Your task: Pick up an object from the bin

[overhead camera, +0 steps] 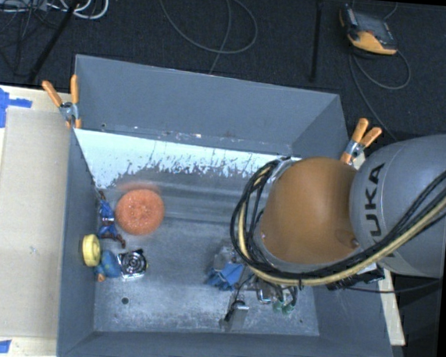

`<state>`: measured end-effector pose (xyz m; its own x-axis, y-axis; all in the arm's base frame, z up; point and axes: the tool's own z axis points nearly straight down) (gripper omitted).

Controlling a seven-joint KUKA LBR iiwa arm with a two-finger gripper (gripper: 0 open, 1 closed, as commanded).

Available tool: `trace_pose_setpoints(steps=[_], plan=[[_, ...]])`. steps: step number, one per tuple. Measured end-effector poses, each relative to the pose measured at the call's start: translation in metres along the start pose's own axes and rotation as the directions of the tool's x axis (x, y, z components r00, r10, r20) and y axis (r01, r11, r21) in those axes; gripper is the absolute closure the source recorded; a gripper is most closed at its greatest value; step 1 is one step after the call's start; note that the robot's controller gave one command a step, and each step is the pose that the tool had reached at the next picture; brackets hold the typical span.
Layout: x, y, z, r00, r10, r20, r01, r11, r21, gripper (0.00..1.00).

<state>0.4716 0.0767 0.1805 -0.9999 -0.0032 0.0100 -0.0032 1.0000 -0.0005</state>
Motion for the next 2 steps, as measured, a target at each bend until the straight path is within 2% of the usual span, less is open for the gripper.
trace_pose_setpoints(steps=[1, 2], plan=[[-0.002, 0.0, -0.004, 1.0, 0.003, 0.008, -0.003, 1.0, -0.001, 0.0], [-0.025, -0.042, 0.039, 0.999, -0.051, 0.016, 0.051, 0.999, -0.001, 0.0]])
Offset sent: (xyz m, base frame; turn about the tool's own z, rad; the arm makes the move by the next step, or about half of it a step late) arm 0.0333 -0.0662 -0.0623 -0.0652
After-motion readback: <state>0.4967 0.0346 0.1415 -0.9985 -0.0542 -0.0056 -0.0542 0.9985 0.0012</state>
